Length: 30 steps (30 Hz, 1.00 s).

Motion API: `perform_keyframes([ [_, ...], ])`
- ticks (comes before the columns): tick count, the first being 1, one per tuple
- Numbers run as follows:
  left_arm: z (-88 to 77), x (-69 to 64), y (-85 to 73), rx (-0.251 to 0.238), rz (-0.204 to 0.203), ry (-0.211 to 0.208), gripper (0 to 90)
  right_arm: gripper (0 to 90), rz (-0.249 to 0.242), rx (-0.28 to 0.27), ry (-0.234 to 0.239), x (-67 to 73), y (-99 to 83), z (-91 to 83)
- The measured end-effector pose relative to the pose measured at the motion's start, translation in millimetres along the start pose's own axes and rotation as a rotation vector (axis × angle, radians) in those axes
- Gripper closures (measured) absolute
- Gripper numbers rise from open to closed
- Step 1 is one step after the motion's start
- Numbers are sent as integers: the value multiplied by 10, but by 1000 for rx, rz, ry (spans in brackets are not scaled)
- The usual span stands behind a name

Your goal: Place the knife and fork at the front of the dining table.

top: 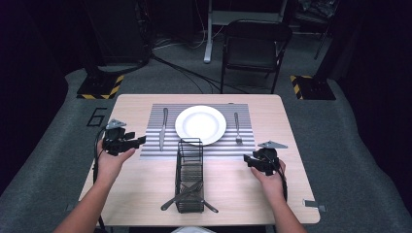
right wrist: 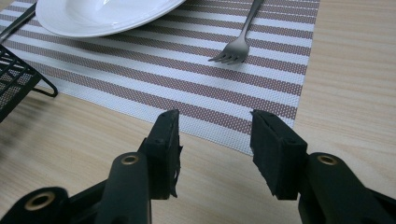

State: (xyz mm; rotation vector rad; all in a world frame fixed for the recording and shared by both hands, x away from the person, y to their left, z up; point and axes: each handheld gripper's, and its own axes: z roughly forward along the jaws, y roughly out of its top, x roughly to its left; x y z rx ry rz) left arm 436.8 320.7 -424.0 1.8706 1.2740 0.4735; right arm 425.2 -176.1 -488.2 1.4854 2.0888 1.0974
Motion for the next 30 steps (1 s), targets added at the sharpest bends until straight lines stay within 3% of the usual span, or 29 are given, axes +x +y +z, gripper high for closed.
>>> perform_keyframes([
  [12, 14, -76, -379, 40, 40, -20, 439, 522, -4, 1, 1, 14, 2, -9],
  [19, 147, -77, -590, 68, 38, -34, 437, 522, -1, 8, -4, 15, -8, 10],
  [30, 241, -42, -760, 91, 63, -37, 435, 523, -11, 23, -6, 5, -31, 44],
])
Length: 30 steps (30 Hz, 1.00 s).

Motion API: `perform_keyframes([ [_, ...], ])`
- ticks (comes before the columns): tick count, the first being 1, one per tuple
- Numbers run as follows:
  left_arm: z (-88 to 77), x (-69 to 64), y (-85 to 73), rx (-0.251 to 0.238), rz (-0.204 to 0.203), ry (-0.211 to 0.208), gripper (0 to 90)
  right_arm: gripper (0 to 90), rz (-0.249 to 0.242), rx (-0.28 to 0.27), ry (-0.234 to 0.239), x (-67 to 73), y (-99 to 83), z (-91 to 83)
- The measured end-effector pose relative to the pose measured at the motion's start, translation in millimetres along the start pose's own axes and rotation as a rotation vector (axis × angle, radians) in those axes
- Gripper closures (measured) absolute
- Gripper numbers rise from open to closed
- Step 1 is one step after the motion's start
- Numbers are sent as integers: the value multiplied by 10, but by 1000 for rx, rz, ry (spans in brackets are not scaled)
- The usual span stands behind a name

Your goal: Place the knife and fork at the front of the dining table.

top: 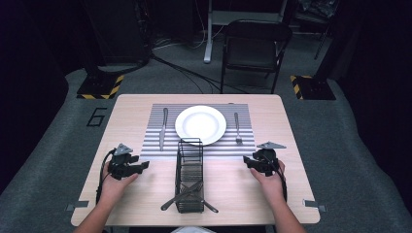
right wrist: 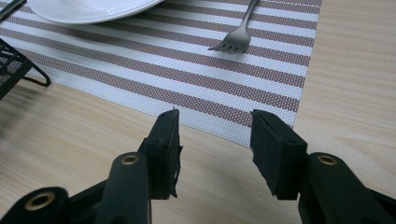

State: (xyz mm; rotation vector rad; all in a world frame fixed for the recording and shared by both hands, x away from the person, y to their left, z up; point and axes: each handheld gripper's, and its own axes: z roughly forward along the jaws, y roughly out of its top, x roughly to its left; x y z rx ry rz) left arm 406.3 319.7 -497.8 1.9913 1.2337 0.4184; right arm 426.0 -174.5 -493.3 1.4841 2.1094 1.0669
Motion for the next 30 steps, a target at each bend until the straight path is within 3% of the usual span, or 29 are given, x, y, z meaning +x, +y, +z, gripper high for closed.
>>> perform_keyframes([
  [16, -3, 209, -137, 11, -10, 52, 427, 523, -27, 36, -7, -12, -46, 63],
  [17, 2, 221, -146, -8, -18, 58, 426, 523, -34, 37, -10, -16, -49, 71],
  [23, 1, 282, -174, -6, -46, 54, 419, 520, -41, 40, -14, -17, -65, 86],
  [30, 16, 328, -190, 2, -38, 72, 409, 516, -25, 39, -27, -61, -73, 71],
])
